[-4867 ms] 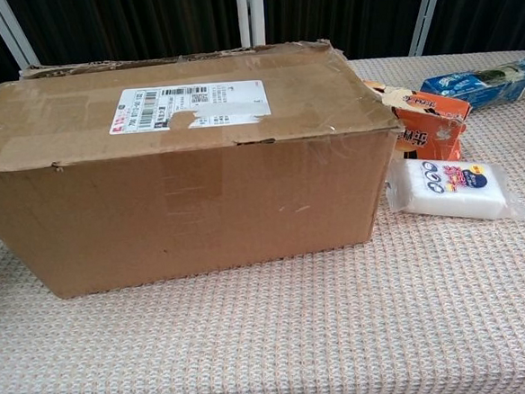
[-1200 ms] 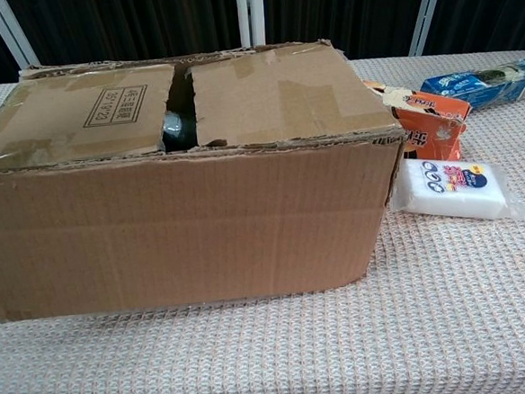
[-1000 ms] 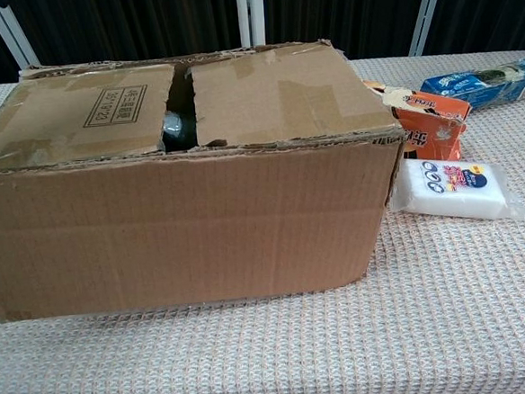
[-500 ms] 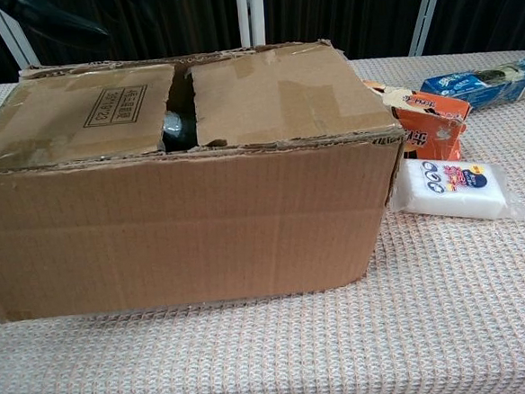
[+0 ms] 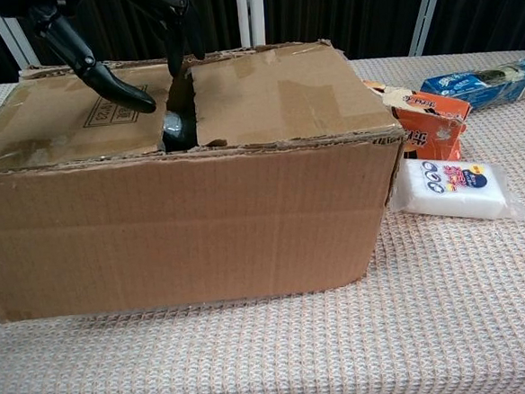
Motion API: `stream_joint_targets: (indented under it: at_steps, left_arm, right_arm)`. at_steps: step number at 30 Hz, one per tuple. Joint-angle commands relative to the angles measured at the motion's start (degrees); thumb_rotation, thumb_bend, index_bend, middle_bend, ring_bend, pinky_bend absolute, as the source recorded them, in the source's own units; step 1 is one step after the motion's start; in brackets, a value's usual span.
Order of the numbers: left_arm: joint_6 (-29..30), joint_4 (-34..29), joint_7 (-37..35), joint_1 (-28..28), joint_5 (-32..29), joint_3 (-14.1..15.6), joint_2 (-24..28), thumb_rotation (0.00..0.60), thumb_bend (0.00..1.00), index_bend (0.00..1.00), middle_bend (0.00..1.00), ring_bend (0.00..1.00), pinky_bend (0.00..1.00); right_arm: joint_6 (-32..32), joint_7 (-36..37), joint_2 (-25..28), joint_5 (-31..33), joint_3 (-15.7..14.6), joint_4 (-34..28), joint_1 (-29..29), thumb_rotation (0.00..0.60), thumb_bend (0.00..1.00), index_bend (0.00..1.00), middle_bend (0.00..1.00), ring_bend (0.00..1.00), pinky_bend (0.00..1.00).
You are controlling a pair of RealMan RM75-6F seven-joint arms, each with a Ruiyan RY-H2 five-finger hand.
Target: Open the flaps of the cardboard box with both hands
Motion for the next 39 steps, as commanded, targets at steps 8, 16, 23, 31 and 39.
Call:
stream_joint_targets:
  at_steps: [8, 16, 23, 31, 39]
  left_arm:
    - [2.2, 1.9, -3.2, -0.2, 2.5, 2.4, -2.2, 0.336, 0.0, 0.29, 0.39, 0.16, 0.24]
    - [2.1, 3.0, -4.9, -1.1, 2.9, 3.5, -3.3, 0.343, 0.0, 0.29, 0.39, 0.16, 0.24]
    - [1.8, 3.8, -3.2, -1.3, 3.5, 4.7, -3.5, 0.355, 0.0, 0.28, 0.39, 0.15, 0.24]
    - [1.9, 3.8, 1.6, -1.0, 4.4, 6.2, -1.9, 0.362, 0.0, 0.28, 0.4, 0.15, 0.24]
    - [5.0, 2.3, 7.4, 0.5, 6.1, 6.6, 1.2, 0.388, 0.0, 0.29, 0.44, 0.15, 0.23]
  right_arm:
    - [0.0, -0.1, -0.1, 0.4, 0.2, 0.0, -0.1, 0.6, 0.37, 0.0, 0.0, 0.0, 0.0]
    - [-0.5, -0.2, -0.5, 0.9, 0.1, 0.3, 0.0, 0.6, 0.37, 0.0, 0.0, 0.0, 0.0]
    - [-1.0, 0.0, -0.7, 1.4, 0.2, 0.8, 0.1, 0.6, 0.37, 0.0, 0.0, 0.0, 0.0]
    - [-1.2, 0.3, -1.1, 1.8, 0.2, 1.2, 0.2, 0.6, 0.37, 0.0, 0.0, 0.0, 0.0]
    - [-1.3, 0.6, -1.5, 1.7, 0.1, 1.4, 0.3, 0.6, 0.37, 0.0, 0.0, 0.0, 0.0]
